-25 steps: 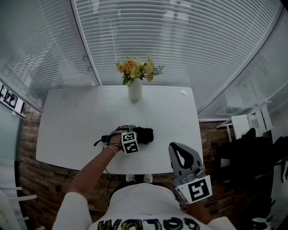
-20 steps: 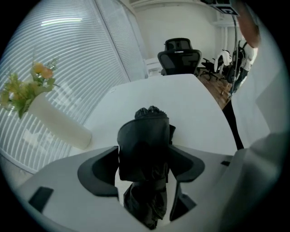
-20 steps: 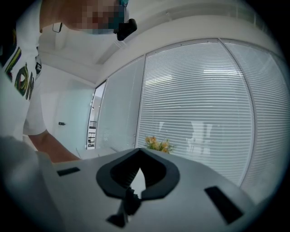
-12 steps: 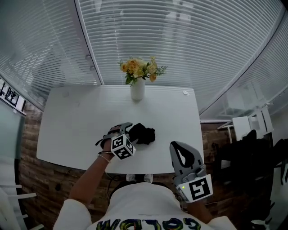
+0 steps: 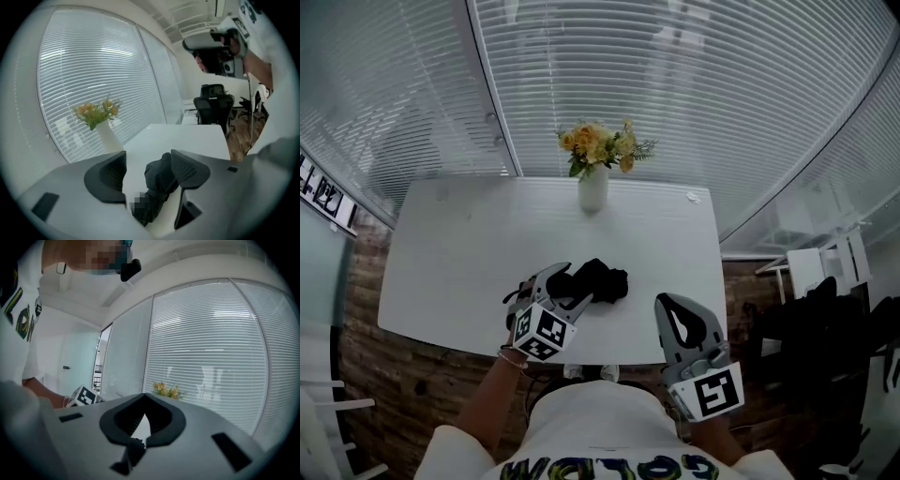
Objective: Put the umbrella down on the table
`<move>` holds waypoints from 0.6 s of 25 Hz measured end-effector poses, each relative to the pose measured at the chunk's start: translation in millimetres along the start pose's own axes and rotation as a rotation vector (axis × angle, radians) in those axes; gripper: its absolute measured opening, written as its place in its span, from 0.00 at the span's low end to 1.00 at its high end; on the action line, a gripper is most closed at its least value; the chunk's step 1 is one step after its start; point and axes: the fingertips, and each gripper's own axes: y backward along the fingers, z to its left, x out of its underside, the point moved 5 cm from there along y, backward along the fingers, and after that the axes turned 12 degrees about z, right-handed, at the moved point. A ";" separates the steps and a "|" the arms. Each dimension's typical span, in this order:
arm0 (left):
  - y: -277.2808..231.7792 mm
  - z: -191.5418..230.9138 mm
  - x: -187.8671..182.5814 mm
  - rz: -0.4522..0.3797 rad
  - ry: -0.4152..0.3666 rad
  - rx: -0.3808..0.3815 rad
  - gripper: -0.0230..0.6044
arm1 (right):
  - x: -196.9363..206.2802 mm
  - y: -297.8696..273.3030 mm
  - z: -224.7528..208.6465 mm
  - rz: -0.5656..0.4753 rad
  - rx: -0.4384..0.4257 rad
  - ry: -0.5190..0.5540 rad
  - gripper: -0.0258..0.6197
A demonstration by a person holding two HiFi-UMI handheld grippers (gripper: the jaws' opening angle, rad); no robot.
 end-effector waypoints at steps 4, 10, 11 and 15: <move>36.3 0.0 -16.5 -0.147 0.139 -0.007 0.47 | -2.6 -3.7 0.1 -0.003 -0.005 0.005 0.05; 92.5 5.8 -35.2 -0.362 0.372 -0.049 0.37 | -2.3 -10.4 2.0 0.002 -0.015 0.001 0.05; 101.3 8.3 -37.2 -0.399 0.398 -0.070 0.35 | -2.3 -11.4 2.5 0.002 -0.016 0.001 0.05; 128.9 14.5 -41.3 -0.506 0.458 -0.138 0.24 | -1.5 -14.1 5.2 0.007 -0.023 -0.005 0.05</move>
